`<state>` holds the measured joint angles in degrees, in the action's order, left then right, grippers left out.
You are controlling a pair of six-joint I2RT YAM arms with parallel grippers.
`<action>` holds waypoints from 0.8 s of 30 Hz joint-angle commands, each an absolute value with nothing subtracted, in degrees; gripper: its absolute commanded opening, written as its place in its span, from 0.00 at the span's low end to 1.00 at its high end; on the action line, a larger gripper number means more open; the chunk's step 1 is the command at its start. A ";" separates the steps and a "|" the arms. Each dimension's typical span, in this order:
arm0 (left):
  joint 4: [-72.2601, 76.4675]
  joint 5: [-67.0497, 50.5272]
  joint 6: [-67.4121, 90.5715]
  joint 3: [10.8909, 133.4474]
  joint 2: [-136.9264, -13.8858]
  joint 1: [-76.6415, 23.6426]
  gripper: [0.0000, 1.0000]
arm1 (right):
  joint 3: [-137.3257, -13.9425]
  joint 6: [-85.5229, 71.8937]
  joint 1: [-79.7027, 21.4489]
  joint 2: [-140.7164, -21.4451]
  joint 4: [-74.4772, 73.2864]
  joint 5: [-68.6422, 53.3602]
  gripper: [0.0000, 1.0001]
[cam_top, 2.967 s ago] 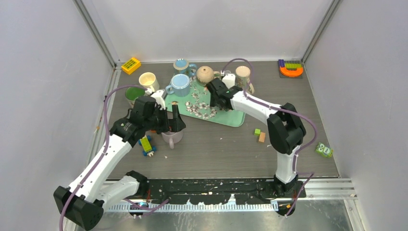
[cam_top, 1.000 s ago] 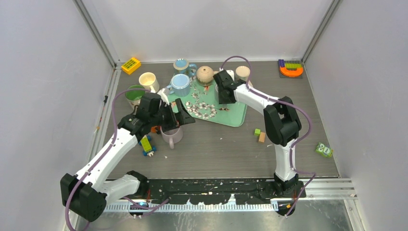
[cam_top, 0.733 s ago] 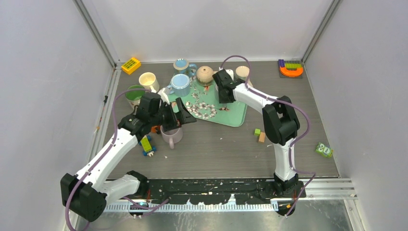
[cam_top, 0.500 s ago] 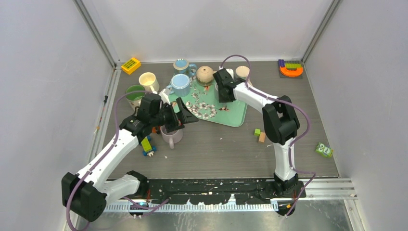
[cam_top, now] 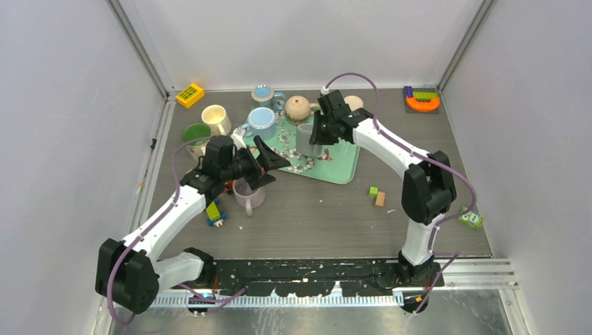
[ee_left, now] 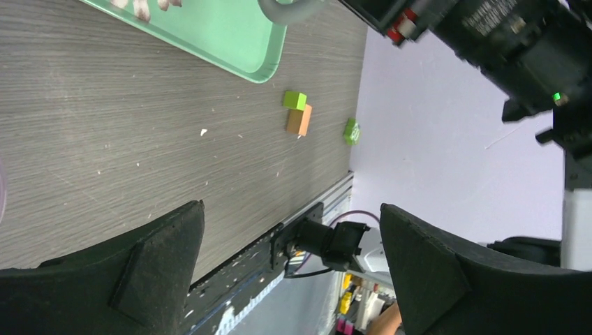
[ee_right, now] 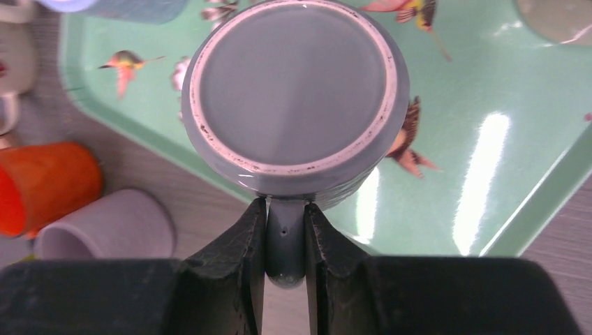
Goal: Turn the mug right side up
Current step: Turn over the cup on the tray.
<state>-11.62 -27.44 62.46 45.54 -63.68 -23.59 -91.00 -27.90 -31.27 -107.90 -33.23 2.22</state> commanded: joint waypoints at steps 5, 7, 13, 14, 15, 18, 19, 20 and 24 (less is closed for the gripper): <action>0.52 -30.09 71.08 43.60 -65.84 -22.12 0.92 | -88.82 -38.51 -31.38 -97.70 -20.45 -8.96 0.01; 2.88 -30.42 72.57 43.11 -66.49 -21.98 0.89 | -88.09 -40.84 -31.44 -96.97 -18.58 -9.73 0.01; 10.88 -31.53 78.96 41.20 -69.06 -21.97 0.83 | -81.57 -53.13 -31.46 -94.13 -6.46 -12.81 0.01; 12.64 -31.51 80.26 40.78 -69.46 -21.93 0.81 | -79.97 -55.52 -31.43 -93.53 -4.14 -12.98 0.01; 13.98 -31.42 81.26 40.52 -69.91 -21.89 0.79 | -78.00 -57.67 -31.44 -93.03 -1.41 -13.00 0.00; 16.61 -30.74 83.48 40.51 -71.00 -21.88 0.75 | -73.23 -64.69 -31.46 -91.88 7.03 -13.03 0.01; 17.41 -30.69 84.25 40.48 -71.42 -21.88 0.73 | -71.84 -66.85 -31.43 -91.63 9.27 -13.01 0.01; 18.07 -30.58 84.90 40.45 -71.79 -21.88 0.72 | -70.68 -68.75 -31.39 -91.50 11.75 -13.09 0.01; 20.47 -29.63 87.81 39.93 -73.08 -21.80 0.66 | -67.06 -74.27 -31.60 -90.93 18.15 -12.21 0.01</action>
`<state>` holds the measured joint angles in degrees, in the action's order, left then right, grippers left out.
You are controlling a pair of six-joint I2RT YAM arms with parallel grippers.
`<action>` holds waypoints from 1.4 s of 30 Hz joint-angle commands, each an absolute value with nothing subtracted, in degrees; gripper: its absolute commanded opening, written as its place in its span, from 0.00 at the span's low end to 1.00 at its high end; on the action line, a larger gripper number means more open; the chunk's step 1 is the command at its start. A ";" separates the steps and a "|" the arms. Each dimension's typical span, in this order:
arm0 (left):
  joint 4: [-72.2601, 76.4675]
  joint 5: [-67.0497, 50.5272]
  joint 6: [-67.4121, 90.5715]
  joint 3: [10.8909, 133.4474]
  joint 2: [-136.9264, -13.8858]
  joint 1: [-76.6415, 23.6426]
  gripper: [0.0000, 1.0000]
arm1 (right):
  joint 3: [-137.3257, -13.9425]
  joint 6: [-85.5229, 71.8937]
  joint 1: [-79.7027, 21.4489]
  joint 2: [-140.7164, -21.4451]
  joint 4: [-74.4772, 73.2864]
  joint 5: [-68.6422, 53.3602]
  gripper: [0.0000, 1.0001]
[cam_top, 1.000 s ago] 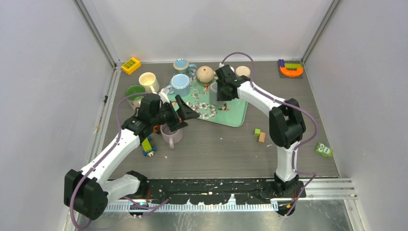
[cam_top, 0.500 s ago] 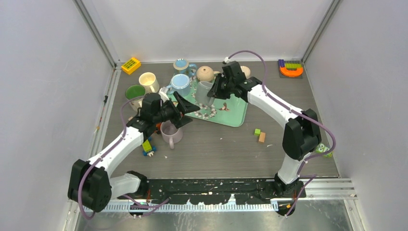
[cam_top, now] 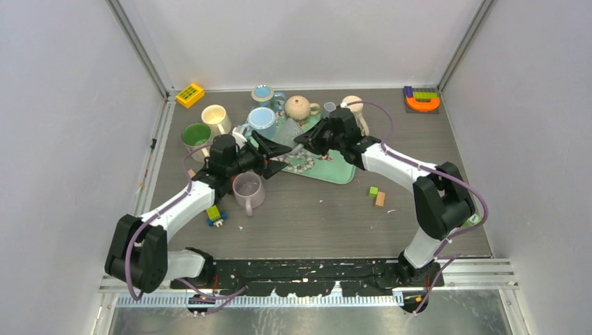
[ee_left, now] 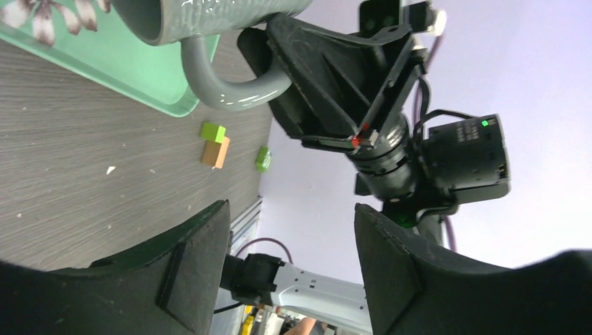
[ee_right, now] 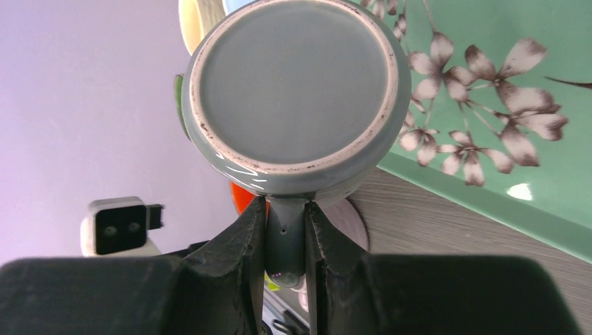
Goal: Turn the mug right side up
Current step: Turn over the cup on the tray.
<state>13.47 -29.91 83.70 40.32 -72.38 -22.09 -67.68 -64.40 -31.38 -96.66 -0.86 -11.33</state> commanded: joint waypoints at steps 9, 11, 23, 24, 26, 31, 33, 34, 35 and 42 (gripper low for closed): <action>25.20 -27.37 94.94 37.88 -75.15 -21.62 0.60 | -61.78 -81.33 -32.14 -90.34 28.95 -10.91 0.01; 27.97 -27.24 97.10 37.52 -76.12 -21.42 0.60 | -60.80 -82.41 -32.41 -90.14 30.95 -11.07 0.01; 40.78 -28.68 105.41 36.88 -82.21 -20.21 0.54 | -56.93 -85.23 -33.68 -88.60 39.05 -11.83 0.01; 41.45 -28.73 105.80 36.81 -82.67 -20.23 0.53 | -56.94 -85.37 -33.86 -88.68 39.44 -12.11 0.01; 43.18 -28.67 106.80 36.55 -83.44 -20.17 0.52 | -57.00 -85.72 -34.06 -88.60 40.03 -12.47 0.01; 46.48 -27.14 108.14 35.72 -83.75 -19.96 0.47 | -55.33 -87.52 -34.42 -87.80 42.85 -12.07 0.01; 46.69 -26.39 108.14 35.52 -83.44 -19.67 0.44 | -54.36 -88.39 -34.51 -87.37 43.91 -11.80 0.01; 46.69 -26.12 108.02 35.43 -83.29 -19.56 0.43 | -53.86 -88.80 -34.55 -87.14 44.39 -11.71 0.01; 46.76 -25.92 107.83 35.49 -83.16 -19.44 0.42 | -53.47 -89.11 -34.66 -86.98 44.58 -11.65 0.01; 46.87 -24.74 106.42 36.01 -83.14 -19.27 0.38 | -50.76 -91.28 -35.92 -86.11 46.85 -10.84 0.01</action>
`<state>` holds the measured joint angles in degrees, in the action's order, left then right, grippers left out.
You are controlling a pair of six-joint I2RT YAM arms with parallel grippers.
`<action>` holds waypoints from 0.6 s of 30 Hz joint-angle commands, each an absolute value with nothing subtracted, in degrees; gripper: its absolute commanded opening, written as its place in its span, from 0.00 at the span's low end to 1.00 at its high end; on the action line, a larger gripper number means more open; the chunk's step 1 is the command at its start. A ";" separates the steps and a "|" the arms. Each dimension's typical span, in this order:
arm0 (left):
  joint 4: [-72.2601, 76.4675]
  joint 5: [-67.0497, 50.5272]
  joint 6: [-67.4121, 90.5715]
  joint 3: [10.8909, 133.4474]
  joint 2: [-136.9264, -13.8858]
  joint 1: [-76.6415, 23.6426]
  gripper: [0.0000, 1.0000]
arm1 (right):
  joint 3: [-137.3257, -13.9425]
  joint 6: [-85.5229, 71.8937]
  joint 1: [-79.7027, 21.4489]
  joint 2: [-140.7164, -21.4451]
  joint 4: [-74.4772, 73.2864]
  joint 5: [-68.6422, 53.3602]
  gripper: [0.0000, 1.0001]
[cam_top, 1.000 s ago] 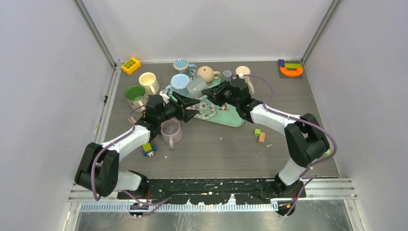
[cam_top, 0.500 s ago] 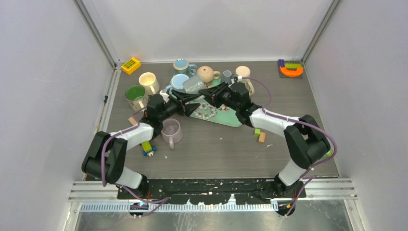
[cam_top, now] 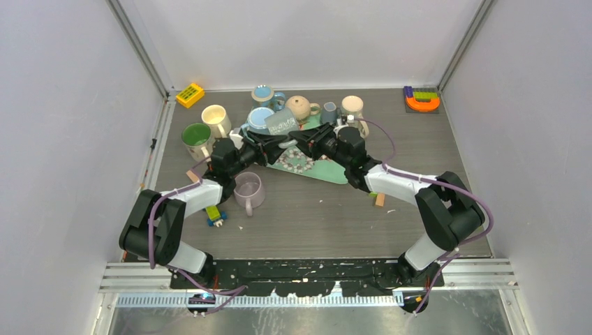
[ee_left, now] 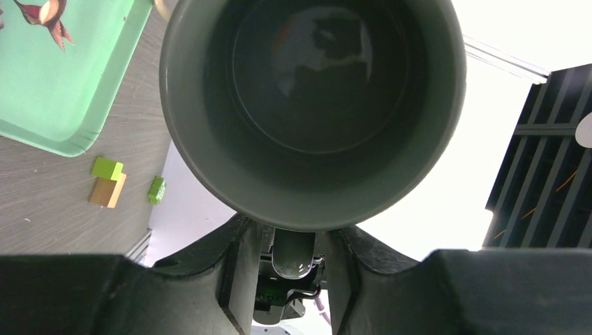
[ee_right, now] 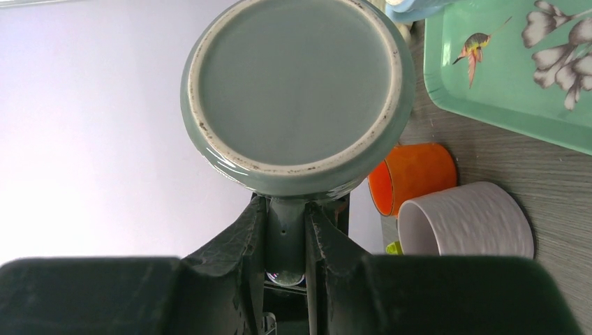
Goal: Turn the mug right side up
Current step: Turn over the cup on the tray.
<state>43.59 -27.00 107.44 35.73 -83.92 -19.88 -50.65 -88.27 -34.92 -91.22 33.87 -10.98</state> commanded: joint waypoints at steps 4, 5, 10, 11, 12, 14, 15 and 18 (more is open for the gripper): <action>47.29 -24.64 105.65 36.59 -82.85 -19.25 0.31 | -49.80 -92.24 -36.43 -86.38 47.98 -10.98 0.01; 47.29 -24.73 105.25 36.83 -82.67 -19.25 0.29 | -49.57 -92.65 -36.50 -86.60 48.54 -10.99 0.01; 43.58 -26.27 101.55 38.42 -81.02 -19.25 0.10 | -48.65 -93.77 -36.56 -87.34 50.09 -11.29 0.01; 42.12 -26.68 100.42 38.86 -80.57 -19.25 0.04 | -48.49 -93.82 -36.56 -87.40 50.13 -11.34 0.01; 40.45 -27.13 99.08 39.39 -80.00 -19.25 0.01 | -48.40 -93.72 -36.55 -87.49 50.06 -11.41 0.01; 36.67 -27.66 95.64 40.79 -78.47 -19.25 0.00 | -48.10 -93.48 -36.51 -87.58 50.05 -11.36 0.01; 34.62 -27.80 93.88 41.39 -77.68 -19.25 0.00 | -47.80 -93.26 -36.55 -87.58 49.79 -11.34 0.01; 25.15 -27.64 88.50 43.75 -75.12 -19.17 0.00 | -47.29 -91.99 -36.50 -87.20 47.52 -11.04 0.06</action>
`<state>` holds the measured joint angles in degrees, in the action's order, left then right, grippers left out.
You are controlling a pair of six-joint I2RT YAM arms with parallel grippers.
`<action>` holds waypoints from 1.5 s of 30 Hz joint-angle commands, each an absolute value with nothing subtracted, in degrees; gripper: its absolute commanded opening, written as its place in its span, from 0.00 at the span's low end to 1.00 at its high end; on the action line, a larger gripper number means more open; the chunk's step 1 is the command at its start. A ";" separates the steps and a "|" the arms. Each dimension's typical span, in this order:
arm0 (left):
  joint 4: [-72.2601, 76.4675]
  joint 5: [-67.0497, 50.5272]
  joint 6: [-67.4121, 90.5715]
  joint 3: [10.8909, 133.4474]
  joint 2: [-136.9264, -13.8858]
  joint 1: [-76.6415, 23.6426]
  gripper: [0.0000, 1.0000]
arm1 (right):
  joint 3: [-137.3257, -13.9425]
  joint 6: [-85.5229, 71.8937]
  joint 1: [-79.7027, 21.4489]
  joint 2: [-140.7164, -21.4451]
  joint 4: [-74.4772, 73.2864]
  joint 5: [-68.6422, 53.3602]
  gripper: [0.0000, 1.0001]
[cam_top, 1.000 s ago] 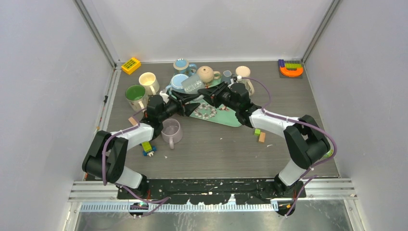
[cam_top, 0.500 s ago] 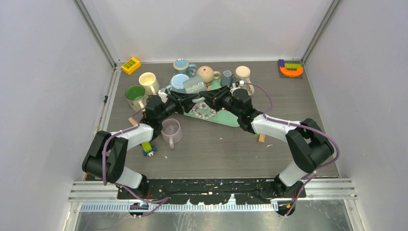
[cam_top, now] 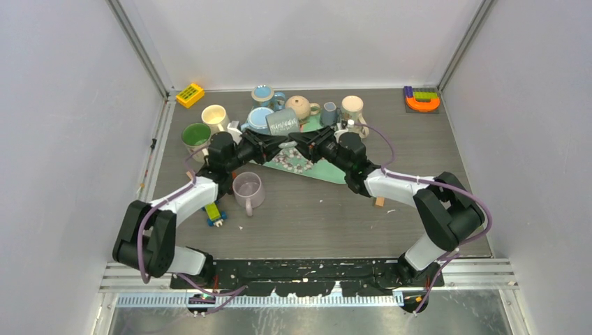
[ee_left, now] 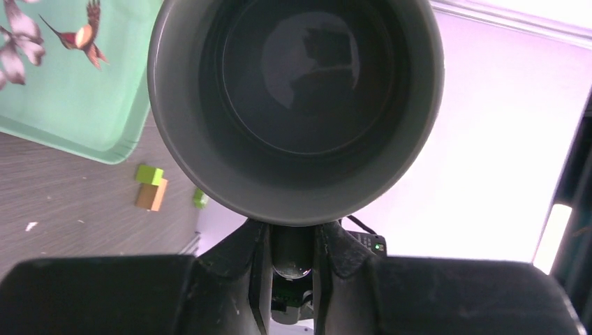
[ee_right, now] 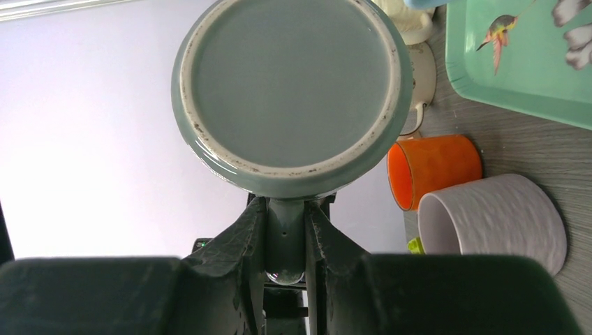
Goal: Turn the mug right side up
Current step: Turn over the cup on the tray, then place the cup at the center of the board.
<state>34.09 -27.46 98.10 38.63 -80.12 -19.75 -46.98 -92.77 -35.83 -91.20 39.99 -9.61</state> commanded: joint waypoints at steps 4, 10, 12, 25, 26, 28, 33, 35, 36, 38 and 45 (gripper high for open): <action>15.71 -26.49 81.16 47.30 -72.24 -19.16 0.00 | -46.52 -90.04 -36.56 -86.22 44.16 -10.49 0.36; 7.12 -26.61 73.34 52.11 -70.98 -19.16 0.00 | -47.85 -82.65 -36.54 -81.76 29.45 -8.46 0.59; 4.96 -27.44 70.94 53.29 -70.79 -19.16 0.00 | -48.50 -79.04 -36.51 -79.12 22.60 -6.30 0.62; -18.58 -28.59 49.53 61.83 -68.98 -22.27 0.00 | -56.97 -55.06 -35.77 -64.77 -16.19 11.84 0.94; -20.77 -27.44 47.82 62.43 -68.74 -23.43 0.00 | -57.92 -53.74 -35.38 -64.51 -17.55 12.16 0.96; -24.95 -24.05 44.72 63.19 -68.36 -25.87 0.00 | -59.51 -51.46 -34.14 -64.60 -19.55 11.71 1.00; -32.29 -15.43 39.92 62.95 -67.59 -32.50 0.00 | -61.18 -48.94 -27.36 -66.09 -22.14 7.49 1.00; -33.96 -12.45 38.81 62.61 -67.21 -35.88 0.00 | -60.92 -48.47 -24.84 -66.45 -22.09 5.66 1.00; -34.89 -10.91 38.32 62.46 -67.11 -37.15 0.00 | -60.83 -48.32 -23.80 -66.57 -22.06 5.12 1.00; -36.04 -8.75 37.75 61.88 -66.91 -39.27 0.00 | -60.61 -48.01 -22.49 -66.89 -21.83 4.05 1.00; -38.20 -0.89 37.37 58.90 -67.35 -45.90 0.00 | -59.75 -48.40 -20.88 -68.65 -20.12 1.71 1.00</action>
